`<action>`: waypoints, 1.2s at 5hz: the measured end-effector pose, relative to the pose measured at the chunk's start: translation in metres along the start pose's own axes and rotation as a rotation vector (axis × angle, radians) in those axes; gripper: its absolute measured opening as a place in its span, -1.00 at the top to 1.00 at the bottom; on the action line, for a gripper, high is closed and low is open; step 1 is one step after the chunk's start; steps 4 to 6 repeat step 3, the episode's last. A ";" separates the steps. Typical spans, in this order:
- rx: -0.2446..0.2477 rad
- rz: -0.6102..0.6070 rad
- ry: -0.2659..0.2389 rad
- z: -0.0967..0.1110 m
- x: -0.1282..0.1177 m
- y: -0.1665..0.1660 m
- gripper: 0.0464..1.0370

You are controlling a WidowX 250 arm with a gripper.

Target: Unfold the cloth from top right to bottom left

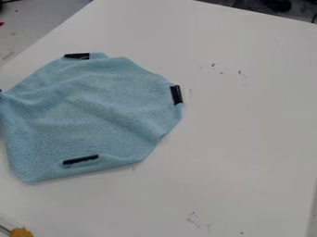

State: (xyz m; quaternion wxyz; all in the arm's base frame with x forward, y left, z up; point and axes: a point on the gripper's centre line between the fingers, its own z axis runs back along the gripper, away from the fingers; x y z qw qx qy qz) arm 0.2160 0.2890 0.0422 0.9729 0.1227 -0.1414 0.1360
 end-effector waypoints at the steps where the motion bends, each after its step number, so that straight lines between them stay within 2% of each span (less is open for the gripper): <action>1: -0.007 0.013 0.110 0.030 0.021 -0.007 -0.87; 2: -0.049 -0.023 0.205 0.063 0.051 -0.017 -0.93; 3: -0.119 -0.018 0.215 0.075 0.068 -0.045 -0.93; 6: -0.119 -0.018 0.215 0.075 0.068 -0.045 -0.93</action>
